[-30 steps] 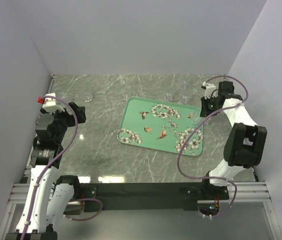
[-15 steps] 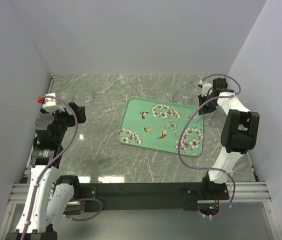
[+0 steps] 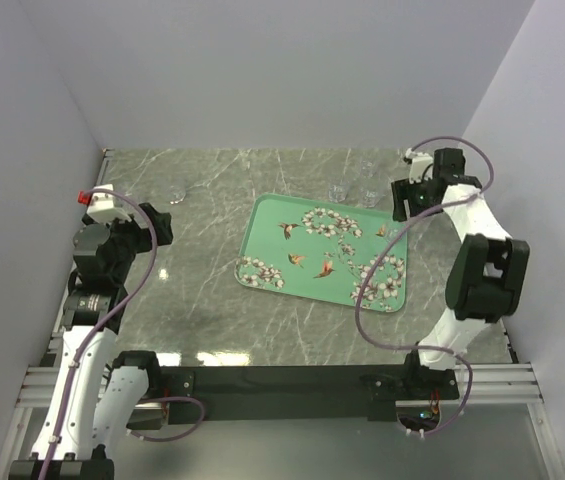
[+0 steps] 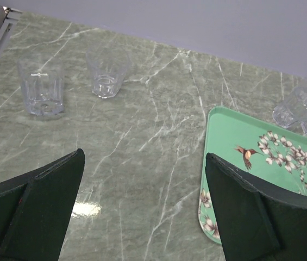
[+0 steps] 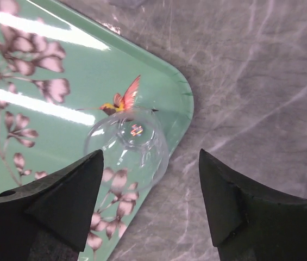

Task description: Place the glasses into the tray

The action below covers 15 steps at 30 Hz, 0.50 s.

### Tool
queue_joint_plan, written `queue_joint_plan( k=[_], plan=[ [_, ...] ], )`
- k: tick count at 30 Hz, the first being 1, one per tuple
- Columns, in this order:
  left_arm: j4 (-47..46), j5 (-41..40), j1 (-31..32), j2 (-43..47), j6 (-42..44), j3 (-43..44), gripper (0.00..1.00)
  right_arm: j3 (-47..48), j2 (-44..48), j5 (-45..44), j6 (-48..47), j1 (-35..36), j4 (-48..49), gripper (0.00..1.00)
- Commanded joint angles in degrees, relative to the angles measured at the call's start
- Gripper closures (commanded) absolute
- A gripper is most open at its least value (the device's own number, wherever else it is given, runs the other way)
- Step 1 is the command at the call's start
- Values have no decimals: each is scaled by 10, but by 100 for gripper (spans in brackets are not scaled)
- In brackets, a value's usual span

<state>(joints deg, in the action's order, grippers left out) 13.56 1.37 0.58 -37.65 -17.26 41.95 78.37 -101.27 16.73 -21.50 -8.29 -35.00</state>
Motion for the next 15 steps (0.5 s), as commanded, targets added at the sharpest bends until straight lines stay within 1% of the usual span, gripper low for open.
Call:
queue_joint_plan(
  k=[1,4,8,13,15],
  plan=[
    [-13,-12,0,-8,-5,4,0,-21,106,6,8,-7,29,22],
    [-12,-36,0,-14,-11,3,1,-56,150,39,8,-15,23,22],
    [-7,-54,-1,-28,-32,9,1,-113,248,103,1,-15,11,22],
    [5,-82,-1,-75,-60,38,1,-190,352,201,11,-15,6,22],
    [9,-90,-5,-107,-70,59,1,-216,372,224,14,-15,1,22]
  ],
)
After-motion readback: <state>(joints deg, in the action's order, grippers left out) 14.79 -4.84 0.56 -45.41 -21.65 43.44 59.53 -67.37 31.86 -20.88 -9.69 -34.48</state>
